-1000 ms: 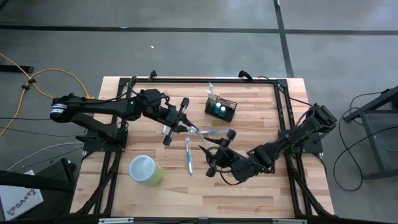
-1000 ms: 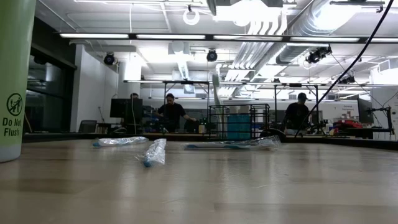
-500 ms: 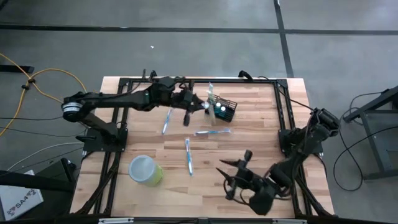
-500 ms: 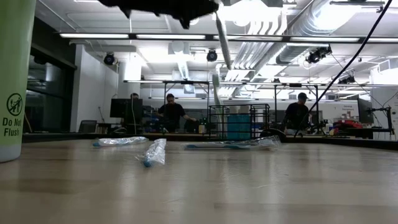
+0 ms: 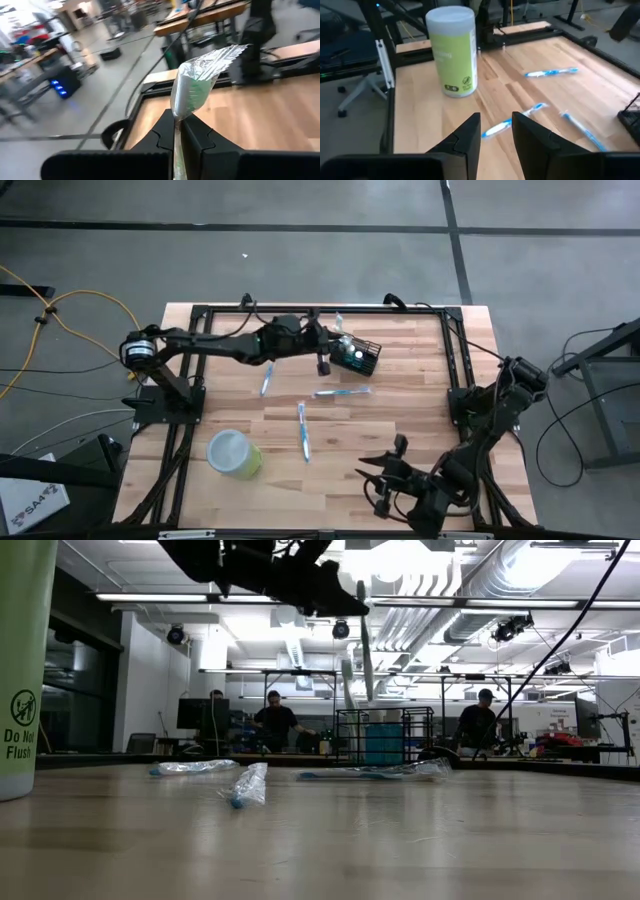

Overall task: Pick & Place toothbrushing station
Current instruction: Put the green toothbrush into the left section of the black mesh organizer

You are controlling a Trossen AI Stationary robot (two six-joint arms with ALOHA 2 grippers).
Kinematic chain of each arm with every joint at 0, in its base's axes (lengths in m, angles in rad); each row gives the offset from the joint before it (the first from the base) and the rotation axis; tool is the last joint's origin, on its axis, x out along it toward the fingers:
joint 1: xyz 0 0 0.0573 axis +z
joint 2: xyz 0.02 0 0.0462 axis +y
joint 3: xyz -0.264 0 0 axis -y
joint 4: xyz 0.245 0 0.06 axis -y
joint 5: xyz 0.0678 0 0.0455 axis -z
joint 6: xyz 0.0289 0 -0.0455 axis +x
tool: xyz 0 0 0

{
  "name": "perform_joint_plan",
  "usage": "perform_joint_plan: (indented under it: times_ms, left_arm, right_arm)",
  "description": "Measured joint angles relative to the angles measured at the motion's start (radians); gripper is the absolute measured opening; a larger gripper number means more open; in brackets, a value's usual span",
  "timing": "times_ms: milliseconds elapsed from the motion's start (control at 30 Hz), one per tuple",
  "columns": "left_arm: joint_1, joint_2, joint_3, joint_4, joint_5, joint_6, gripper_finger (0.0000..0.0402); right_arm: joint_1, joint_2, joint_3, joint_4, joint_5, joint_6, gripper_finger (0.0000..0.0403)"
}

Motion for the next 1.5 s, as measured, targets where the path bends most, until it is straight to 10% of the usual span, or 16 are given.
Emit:
perform_joint_plan:
  times_ms: [500,1500]
  left_arm:
    - [-0.038,0.0,-0.255,0.524,-0.354,-0.04,0.0002]
    - [-0.007,0.163,-0.272,0.618,-0.344,-0.179,0.0002]
  right_arm:
    - [-0.001,0.0,-0.001,-0.036,-0.021,0.027,0.0097]
    - [-0.01,0.0,0.001,-0.022,-0.021,0.053,0.0097]
